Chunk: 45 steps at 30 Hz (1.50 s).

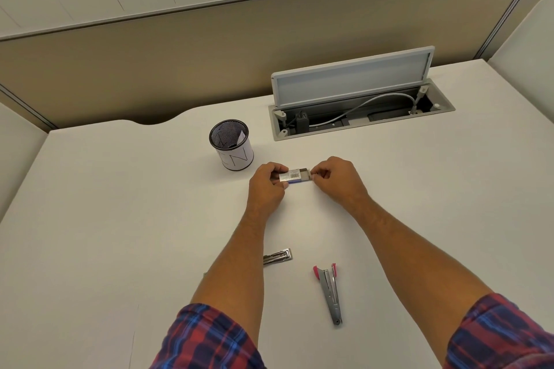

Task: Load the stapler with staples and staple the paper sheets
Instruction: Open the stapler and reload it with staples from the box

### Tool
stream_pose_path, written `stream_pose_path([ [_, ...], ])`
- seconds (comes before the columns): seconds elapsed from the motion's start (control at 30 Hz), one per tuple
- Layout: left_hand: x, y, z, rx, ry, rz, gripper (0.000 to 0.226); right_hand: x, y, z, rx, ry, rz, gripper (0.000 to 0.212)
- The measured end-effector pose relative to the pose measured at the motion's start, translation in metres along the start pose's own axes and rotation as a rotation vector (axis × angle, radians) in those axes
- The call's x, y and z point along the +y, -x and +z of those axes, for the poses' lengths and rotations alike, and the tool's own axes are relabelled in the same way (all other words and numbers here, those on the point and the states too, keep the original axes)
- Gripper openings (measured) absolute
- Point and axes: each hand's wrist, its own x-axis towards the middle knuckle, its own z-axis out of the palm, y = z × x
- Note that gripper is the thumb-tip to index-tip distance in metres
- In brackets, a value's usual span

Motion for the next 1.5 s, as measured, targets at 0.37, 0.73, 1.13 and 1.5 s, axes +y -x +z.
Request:
stream_pose_path([
  [0.37,-0.001,-0.001,0.000,-0.008,-0.020,0.001,0.035,-0.002,0.005,0.002,-0.007,0.062,-0.111,0.032],
  [0.73,-0.002,-0.002,-0.003,-0.012,-0.020,-0.006,0.034,-0.011,0.005,0.004,-0.031,0.108,-0.123,0.031],
  [1.13,0.002,0.000,-0.004,0.022,0.023,-0.027,0.036,-0.018,0.000,0.013,0.000,0.044,-0.102,0.021],
  [1.5,0.008,-0.007,0.006,0.105,0.078,-0.074,0.036,-0.016,-0.005,0.017,0.045,0.015,-0.015,0.025],
])
